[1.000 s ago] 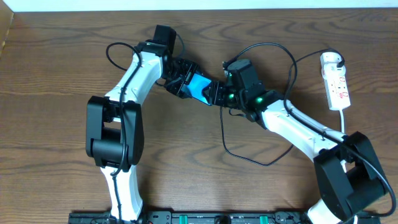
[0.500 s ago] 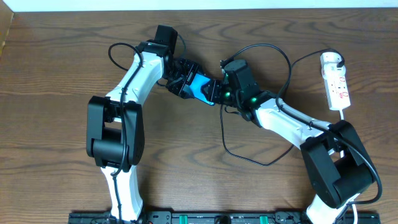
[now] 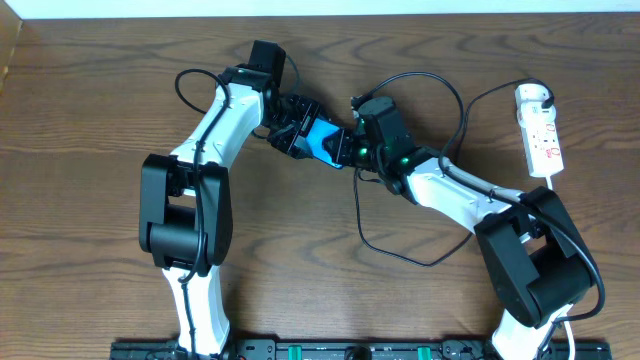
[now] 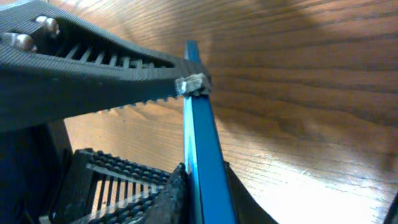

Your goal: Plug charger to phone and switch on socket

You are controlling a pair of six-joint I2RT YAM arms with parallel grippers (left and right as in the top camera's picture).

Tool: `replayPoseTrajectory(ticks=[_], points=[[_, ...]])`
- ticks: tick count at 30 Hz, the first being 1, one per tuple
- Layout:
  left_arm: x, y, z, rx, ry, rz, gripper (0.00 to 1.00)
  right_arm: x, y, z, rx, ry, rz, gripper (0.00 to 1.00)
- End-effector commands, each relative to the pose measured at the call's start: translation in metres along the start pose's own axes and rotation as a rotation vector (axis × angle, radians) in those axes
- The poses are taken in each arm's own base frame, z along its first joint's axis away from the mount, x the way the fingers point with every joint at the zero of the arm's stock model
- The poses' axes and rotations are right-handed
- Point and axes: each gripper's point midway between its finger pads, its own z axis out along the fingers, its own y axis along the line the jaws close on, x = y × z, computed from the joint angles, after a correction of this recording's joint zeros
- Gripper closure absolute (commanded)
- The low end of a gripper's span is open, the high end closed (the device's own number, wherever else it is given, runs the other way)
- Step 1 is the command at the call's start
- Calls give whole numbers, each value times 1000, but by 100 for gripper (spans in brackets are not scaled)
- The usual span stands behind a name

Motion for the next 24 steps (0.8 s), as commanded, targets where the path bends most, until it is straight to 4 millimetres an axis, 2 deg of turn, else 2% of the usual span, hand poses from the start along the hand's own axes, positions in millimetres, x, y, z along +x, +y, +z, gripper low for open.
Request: replayPoseTrajectory(ticks=[1,10,13,16,19,20,24], points=[[10,-9,-10,34,23,10,34,-5,5,2,-6,-17,-12,95],[10,-9,-10,35,22,9,34,-9,8,1,-18,-31,-17,99],[11,-11,-11,46,40,20,34,-17,9,-3,-40,-40,5,99],[19,-30,-18,151,119,136,34,-29,15,-13,-108,-40,12,99],[26,-56,-34,302,199,269,34,-51,17,-30,-148,-77,54,99],[29,-67,-43,370,233,328,34,-63,17,-40,-154,-108,73,99],[37,-88,-65,514,299,454,34,-96,25,-76,-183,-210,100,99]])
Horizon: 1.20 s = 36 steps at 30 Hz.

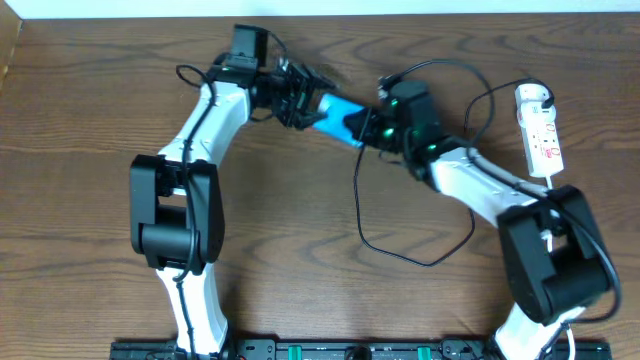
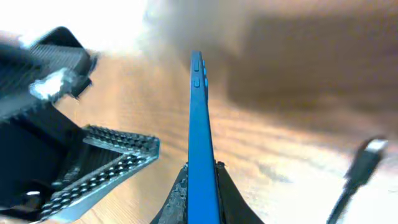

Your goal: Plug charger to phone and switch on socket

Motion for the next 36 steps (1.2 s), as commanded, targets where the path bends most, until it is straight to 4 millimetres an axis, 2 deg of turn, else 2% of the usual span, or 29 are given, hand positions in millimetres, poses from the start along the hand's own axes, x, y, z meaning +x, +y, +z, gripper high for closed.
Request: replayPoseTrajectory(ticks=[1,3,6,9,12,17,21,26,36], points=[[23,-39,-22,179,145,164,34,-49,47,-49,-115,-135,24,99],[25,-53,-27,238,166,223,34,-72,52,-70,-117,-221,94,99],[26,-65,-31,279,179,223,34,-95,60,-93,-125,-328,184,99],[25,-75,-33,303,183,187,33,-105,72,-100,-184,-374,255,99],[24,-89,-37,342,183,177,33,-110,66,-101,-176,-416,402,98],[25,-110,-46,405,181,184,33,-109,70,-99,-198,-445,541,98],[26,-121,-50,437,180,192,33,-111,82,-100,-234,-474,547,99],[28,-122,-50,437,188,174,33,-104,94,-91,-268,-460,530,98],[37,-124,-41,426,213,159,34,-81,93,-64,-254,-394,567,99]])
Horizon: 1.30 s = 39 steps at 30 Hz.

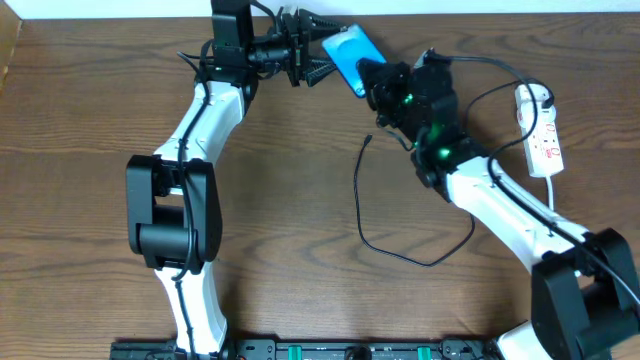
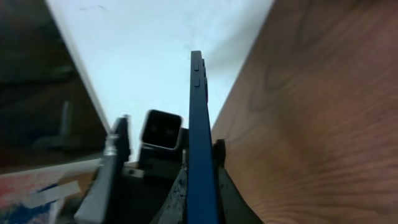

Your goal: Plug charger to phone and switch on socket

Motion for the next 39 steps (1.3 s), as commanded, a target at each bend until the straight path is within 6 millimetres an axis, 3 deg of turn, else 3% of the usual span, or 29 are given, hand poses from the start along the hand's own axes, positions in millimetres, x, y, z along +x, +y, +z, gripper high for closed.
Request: replayPoseTrajectory(ticks=[1,13,18,35,39], points=[[15,-14,1,11,34,20,33,7,11,1,-28,3,12,99],[15,-14,4,10,30,1,38,15,8,3,-19,32,120,99],[16,-26,3,43,30,72,38,22,8,2,-19,72,140,99],[12,-33,2,63,5,45,39,37,18,1,-54,154,129,99],[12,-33,2,63,5,45,43,39,18,1,-54,152,128,99]])
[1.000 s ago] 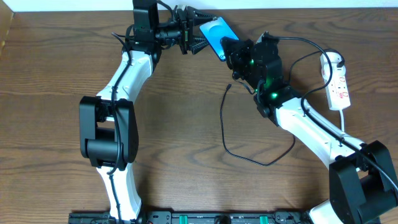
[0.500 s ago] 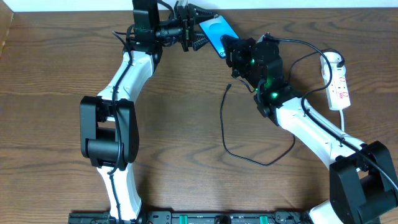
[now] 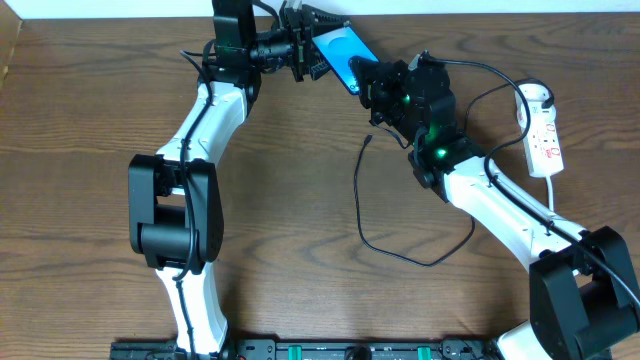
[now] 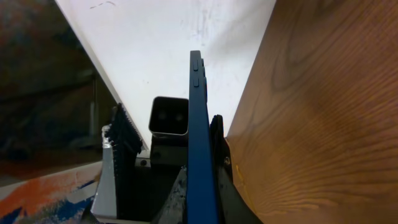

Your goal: Plug charger to phone and switch on socket

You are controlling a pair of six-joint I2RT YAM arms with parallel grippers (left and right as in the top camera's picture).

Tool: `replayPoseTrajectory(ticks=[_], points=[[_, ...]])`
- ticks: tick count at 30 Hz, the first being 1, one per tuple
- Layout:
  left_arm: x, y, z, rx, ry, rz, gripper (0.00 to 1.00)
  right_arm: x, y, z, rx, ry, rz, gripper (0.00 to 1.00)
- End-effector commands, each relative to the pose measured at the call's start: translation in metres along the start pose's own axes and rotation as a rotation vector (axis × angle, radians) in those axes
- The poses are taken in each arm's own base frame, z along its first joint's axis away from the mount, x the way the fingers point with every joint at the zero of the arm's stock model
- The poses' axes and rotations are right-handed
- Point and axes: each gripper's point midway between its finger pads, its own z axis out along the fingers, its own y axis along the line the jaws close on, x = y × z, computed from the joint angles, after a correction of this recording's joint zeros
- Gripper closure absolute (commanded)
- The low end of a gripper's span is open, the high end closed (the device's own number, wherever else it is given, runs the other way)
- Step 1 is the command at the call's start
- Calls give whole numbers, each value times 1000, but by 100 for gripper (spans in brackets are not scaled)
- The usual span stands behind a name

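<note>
The blue phone (image 3: pixel 340 48) is held in the air over the table's far edge, seen edge-on (image 4: pixel 198 118) in the right wrist view. My right gripper (image 3: pixel 368 76) (image 4: pixel 200 183) is shut on its lower end. My left gripper (image 3: pixel 312 45) faces it from the left, open, with one finger (image 4: pixel 117 155) on each side of the phone and a wide gap left. The black charger cable (image 3: pixel 400 255) lies looped on the table, its free plug end (image 3: pixel 368 140) below the phone and held by nothing. The white socket strip (image 3: pixel 540 130) lies at the right.
A white wall (image 4: pixel 161 43) stands just behind the brown wooden table (image 3: pixel 90 200). The cable runs from the strip under my right arm. A dark rail (image 3: pixel 320 350) lines the front edge.
The phone stays in my right gripper at the far edge. My left gripper has come a little closer, so its fingers now straddle the phone.
At first both grippers met at the phone low over the middle of the table. Then the phone was farther back, in my right gripper, with the left fingers apart beside it. Later it was high at the far edge, where it stays.
</note>
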Motion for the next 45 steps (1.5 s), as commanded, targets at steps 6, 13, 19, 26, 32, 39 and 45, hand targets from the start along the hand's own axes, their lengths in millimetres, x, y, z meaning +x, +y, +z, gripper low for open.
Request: replayPoseTrajectory(ticks=[6,13,19,26,32,39,45], points=[[7,-17,-1,19,-6,19,59,37,0,2,4,114,-15,99],[7,-17,-1,19,-6,12,92,38,-3,2,15,112,-37,98],[6,-17,-1,21,-13,12,93,37,-4,2,21,109,-37,98],[5,-17,-2,20,-16,82,93,33,-12,2,50,91,-68,89],[0,-18,-16,22,-11,299,93,14,-21,1,89,62,-203,66],[-14,12,-48,-39,-16,363,93,-17,-22,-4,97,45,-455,41],[-23,31,-68,-66,-40,275,93,-41,-52,-14,221,82,-628,34]])
